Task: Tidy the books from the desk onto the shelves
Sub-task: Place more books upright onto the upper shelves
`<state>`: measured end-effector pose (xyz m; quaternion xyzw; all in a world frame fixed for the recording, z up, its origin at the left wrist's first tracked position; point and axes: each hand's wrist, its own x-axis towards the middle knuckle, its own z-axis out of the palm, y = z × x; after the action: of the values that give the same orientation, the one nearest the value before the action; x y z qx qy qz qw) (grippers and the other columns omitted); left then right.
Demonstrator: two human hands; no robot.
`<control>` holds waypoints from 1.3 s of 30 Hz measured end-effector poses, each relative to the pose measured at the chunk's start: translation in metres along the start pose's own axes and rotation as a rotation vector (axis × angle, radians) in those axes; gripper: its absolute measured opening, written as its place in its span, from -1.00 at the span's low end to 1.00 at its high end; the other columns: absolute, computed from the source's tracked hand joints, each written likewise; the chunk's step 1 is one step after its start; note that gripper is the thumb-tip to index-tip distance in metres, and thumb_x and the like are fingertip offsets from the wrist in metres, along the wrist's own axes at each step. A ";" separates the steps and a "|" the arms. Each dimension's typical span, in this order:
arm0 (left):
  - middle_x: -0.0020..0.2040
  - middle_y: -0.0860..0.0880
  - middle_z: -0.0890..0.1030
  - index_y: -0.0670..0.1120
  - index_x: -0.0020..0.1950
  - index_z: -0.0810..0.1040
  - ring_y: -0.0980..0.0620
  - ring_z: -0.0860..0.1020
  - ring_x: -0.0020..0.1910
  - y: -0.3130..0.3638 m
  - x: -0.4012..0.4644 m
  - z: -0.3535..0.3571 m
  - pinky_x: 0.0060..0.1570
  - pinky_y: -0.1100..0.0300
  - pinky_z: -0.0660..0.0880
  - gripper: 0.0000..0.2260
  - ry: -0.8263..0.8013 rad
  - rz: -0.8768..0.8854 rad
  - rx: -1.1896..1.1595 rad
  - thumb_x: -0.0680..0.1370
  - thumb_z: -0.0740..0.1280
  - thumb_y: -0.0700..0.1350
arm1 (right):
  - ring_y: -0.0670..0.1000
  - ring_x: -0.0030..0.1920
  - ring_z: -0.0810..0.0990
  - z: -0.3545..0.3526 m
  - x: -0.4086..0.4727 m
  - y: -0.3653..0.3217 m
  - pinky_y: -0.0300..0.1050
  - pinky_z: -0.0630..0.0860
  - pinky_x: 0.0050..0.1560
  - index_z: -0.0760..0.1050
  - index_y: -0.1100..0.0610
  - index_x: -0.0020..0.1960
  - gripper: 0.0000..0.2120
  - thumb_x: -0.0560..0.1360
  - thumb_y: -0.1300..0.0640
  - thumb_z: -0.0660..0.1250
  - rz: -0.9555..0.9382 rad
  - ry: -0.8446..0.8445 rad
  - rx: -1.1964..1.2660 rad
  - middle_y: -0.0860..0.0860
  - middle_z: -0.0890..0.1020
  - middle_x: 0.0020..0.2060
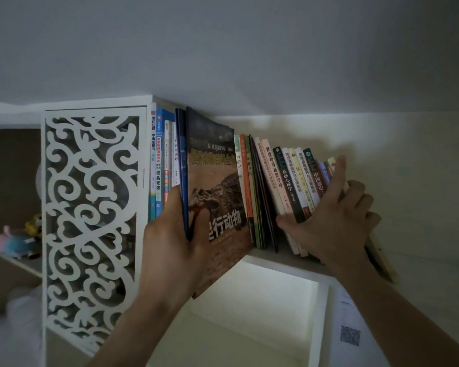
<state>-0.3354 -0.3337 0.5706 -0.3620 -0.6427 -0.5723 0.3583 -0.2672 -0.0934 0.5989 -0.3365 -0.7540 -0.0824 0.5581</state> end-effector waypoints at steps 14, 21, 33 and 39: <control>-0.14 0.11 0.62 0.03 0.19 0.45 0.15 0.60 -0.19 0.038 -0.005 0.034 -0.31 0.27 0.50 -0.85 0.030 0.043 -0.090 0.64 0.32 -0.12 | 0.30 0.15 0.43 -0.008 0.021 0.035 0.21 0.39 0.12 0.01 0.10 0.60 0.26 0.12 -0.54 0.32 0.149 0.147 0.091 0.32 0.41 0.22; -0.23 0.16 0.48 -0.02 0.17 0.36 0.23 0.52 -0.32 0.040 0.017 0.118 -0.35 0.49 0.43 -0.85 -0.059 -0.012 0.045 0.65 0.24 -0.21 | 0.33 0.18 0.44 -0.017 0.029 0.053 0.24 0.38 0.18 -0.01 0.09 0.60 0.30 0.10 -0.50 0.45 0.223 0.163 0.165 0.33 0.40 0.27; 0.63 -0.28 0.08 -0.21 0.67 -0.10 -0.23 0.07 0.63 -0.024 0.030 0.191 0.61 -0.15 0.02 -0.30 0.067 0.122 0.461 0.71 0.09 0.15 | 0.27 0.14 0.42 -0.010 0.007 0.017 0.16 0.36 0.12 0.06 0.17 0.60 0.27 0.15 -0.63 0.18 0.173 0.114 0.101 0.30 0.42 0.22; 0.58 -0.43 0.13 -0.22 0.58 0.12 -0.41 0.05 0.60 -0.038 0.020 0.175 0.46 -0.45 0.17 -0.44 0.147 0.429 0.356 0.69 0.29 -0.07 | 0.24 0.24 0.44 -0.021 0.012 0.022 0.15 0.42 0.23 -0.06 0.07 0.61 0.34 0.09 -0.72 0.18 0.040 -0.148 0.093 0.23 0.42 0.30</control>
<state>-0.3867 -0.1621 0.5546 -0.3788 -0.6141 -0.3862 0.5747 -0.2395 -0.0819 0.6119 -0.3302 -0.7894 -0.0111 0.5174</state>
